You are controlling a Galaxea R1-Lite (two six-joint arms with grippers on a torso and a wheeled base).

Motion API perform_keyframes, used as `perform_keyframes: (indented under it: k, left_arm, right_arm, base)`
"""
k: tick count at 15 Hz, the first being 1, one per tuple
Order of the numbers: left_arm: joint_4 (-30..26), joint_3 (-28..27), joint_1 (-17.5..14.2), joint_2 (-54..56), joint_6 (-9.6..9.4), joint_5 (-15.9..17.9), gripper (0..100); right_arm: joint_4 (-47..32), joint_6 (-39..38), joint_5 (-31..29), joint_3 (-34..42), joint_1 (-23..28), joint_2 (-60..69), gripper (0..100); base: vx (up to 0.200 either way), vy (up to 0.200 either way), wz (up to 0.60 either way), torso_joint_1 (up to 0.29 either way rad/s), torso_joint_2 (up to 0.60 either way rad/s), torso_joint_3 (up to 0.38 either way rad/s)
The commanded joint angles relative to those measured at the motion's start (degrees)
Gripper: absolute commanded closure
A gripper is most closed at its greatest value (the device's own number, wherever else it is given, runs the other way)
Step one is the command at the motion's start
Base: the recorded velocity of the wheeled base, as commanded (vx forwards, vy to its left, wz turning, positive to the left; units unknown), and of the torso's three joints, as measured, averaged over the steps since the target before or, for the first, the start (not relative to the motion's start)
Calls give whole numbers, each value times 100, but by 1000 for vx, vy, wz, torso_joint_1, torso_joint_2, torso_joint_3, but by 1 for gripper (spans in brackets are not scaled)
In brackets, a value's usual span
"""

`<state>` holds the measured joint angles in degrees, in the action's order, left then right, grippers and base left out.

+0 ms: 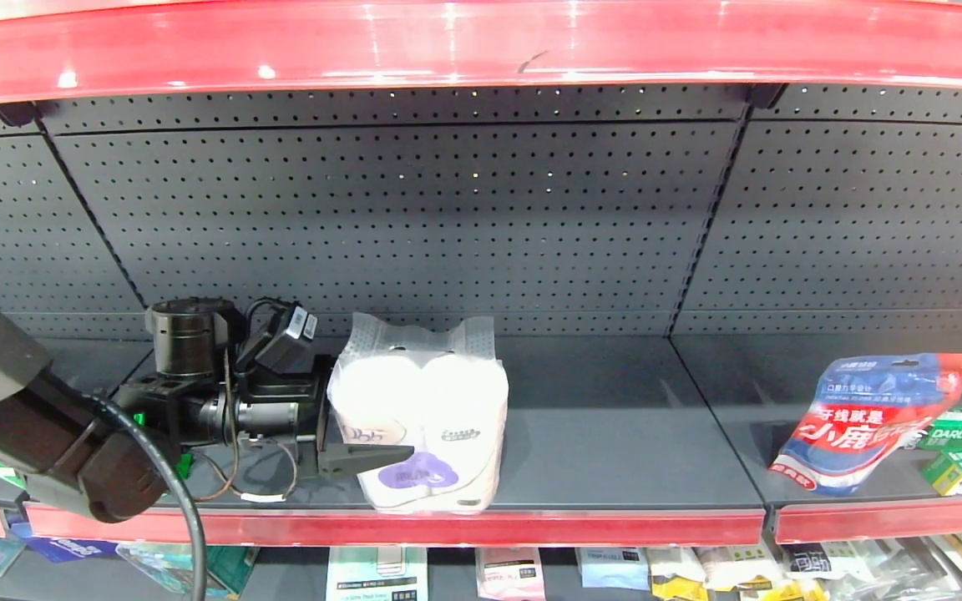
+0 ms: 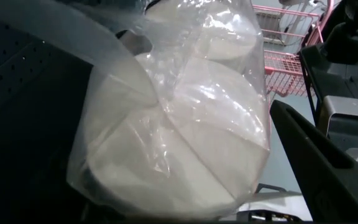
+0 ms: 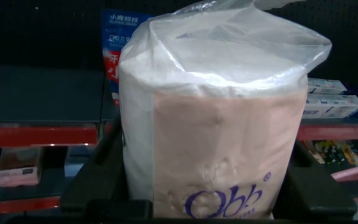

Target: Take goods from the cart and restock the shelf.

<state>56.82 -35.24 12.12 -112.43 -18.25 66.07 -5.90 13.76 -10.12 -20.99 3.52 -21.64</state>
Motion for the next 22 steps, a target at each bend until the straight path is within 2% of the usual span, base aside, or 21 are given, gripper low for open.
perform_keyframes:
  k: [1, 2, 3, 4, 6, 8, 10, 11, 13, 14, 15, 16, 17, 19, 20, 21, 22]
  left_arm:
    - [4, 9, -8, 196, 32, 2, 0]
    - [4, 9, -104, 389, 252, 2, 0]
    - [4, 9, -139, 459, 313, 2, 0]
    - [13, -18, -219, 591, 454, 11, 0]
    - [13, -26, -289, 740, 542, 11, 0]
    - [66, -35, -368, 767, 551, 11, 0]
    - [470, -53, -473, 767, 621, -77, 0]
    - [637, -79, -509, 767, 805, -420, 0]
    - [1103, -88, -509, 767, 1324, -1316, 0]
    - [1490, -88, -500, 767, 1676, -2037, 0]
    - [1630, -114, -491, 758, 1825, -2740, 0]
    - [1639, -132, -491, 767, 1816, -3276, 0]
    - [1639, -150, -482, 820, 1807, -4120, 0]
    - [1604, -141, -491, 916, 1799, -5219, 0]
    - [1595, -106, -491, 960, 1799, -6080, 0]
    - [1587, -97, -509, 1022, 1799, -6563, 0]
    - [1507, -9, -570, 1118, 1799, -6889, 0]
  right_arm:
    - [1, 4, 1, -10, -1, 2, 100]
    - [1, 4, 1, -10, -1, 2, 100]
    - [1, 4, 1, -10, -1, 2, 100]
    - [1, 4, 1, -10, -1, 2, 100]
    - [1, -5, 1, 7, -1, 28, 100]
    - [1, 4, 1, 16, -1, 28, 100]
    - [-8, 4, 10, 43, -1, 54, 100]
    - [-8, 4, 10, 43, -1, 46, 100]
    - [1, 4, 19, 60, -1, 54, 100]
    - [1, 4, 19, 60, -1, 54, 100]
    - [1, -5, 27, 60, -10, 54, 100]
    - [1, -5, 36, 60, -10, 54, 100]
    - [1, -5, 45, 69, -10, 54, 100]
    - [1, -14, 63, 60, -18, 54, 100]
    - [1, -23, 63, 69, -27, 54, 100]
    - [1, -32, 63, 69, -36, 63, 100]
    - [1, -49, 71, 78, -36, 81, 100]
  base:
    - [0, 0, 0, 0, 0, 0]
    - [0, 0, 0, 0, 0, 0]
    - [0, 0, 0, 0, 0, 0]
    - [0, 0, 0, 0, 0, 0]
    - [0, 0, 0, 0, 0, 0]
    - [0, 0, 0, 0, 0, 0]
    - [0, 0, 0, 0, 0, 0]
    - [0, 0, 0, 0, 0, 0]
    - [0, 0, 0, 0, 0, 0]
    - [0, 0, 0, 0, 0, 0]
    - [0, 0, 0, 0, 0, 0]
    - [0, 0, 0, 0, 0, 0]
    - [0, 0, 0, 0, 0, 0]
    - [0, 0, 0, 0, 0, 0]
    - [0, 0, 0, 0, 0, 0]
    - [0, 0, 0, 0, 0, 0]
    - [0, 0, 0, 0, 0, 0]
